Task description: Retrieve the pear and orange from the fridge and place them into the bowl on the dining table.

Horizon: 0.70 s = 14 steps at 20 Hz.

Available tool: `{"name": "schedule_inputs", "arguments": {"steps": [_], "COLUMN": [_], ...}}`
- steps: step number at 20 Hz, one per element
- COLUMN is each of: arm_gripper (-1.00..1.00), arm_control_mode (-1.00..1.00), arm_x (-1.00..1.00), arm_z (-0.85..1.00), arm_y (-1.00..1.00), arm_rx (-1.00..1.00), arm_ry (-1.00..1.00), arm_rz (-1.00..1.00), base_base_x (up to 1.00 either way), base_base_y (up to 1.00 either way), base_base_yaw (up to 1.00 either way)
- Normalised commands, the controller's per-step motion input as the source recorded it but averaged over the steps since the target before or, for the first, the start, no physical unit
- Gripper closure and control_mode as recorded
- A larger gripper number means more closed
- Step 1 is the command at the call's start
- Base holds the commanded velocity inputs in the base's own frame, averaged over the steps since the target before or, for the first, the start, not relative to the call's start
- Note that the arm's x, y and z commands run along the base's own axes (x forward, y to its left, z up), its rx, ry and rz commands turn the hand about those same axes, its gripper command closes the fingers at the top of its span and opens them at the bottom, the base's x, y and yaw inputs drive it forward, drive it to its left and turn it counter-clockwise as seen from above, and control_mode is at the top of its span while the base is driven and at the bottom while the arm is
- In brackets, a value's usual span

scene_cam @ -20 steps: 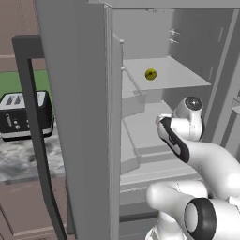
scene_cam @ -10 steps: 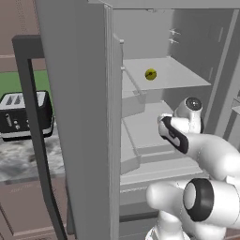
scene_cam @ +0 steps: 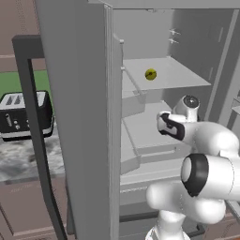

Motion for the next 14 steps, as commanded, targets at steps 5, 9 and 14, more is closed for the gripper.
{"name": "schedule_inputs", "arguments": {"steps": [5, 9, 14], "arm_gripper": [-1.0, -1.0, -1.0], "arm_control_mode": [-1.0, -1.0, -1.0], "arm_x": [0.36, 0.35, 0.35], "arm_z": [-0.13, -0.22, -0.27], "arm_y": [-0.08, -0.02, 0.0], "arm_rx": [0.0, 0.0, 0.0], "arm_ry": [0.0, 0.0, 0.0], "arm_rz": [0.0, 0.0, 0.0], "base_base_x": [0.0, 0.0, 0.0], "base_base_y": [0.0, 0.0, 0.0], "base_base_yaw": [0.0, 0.0, 0.0]}}
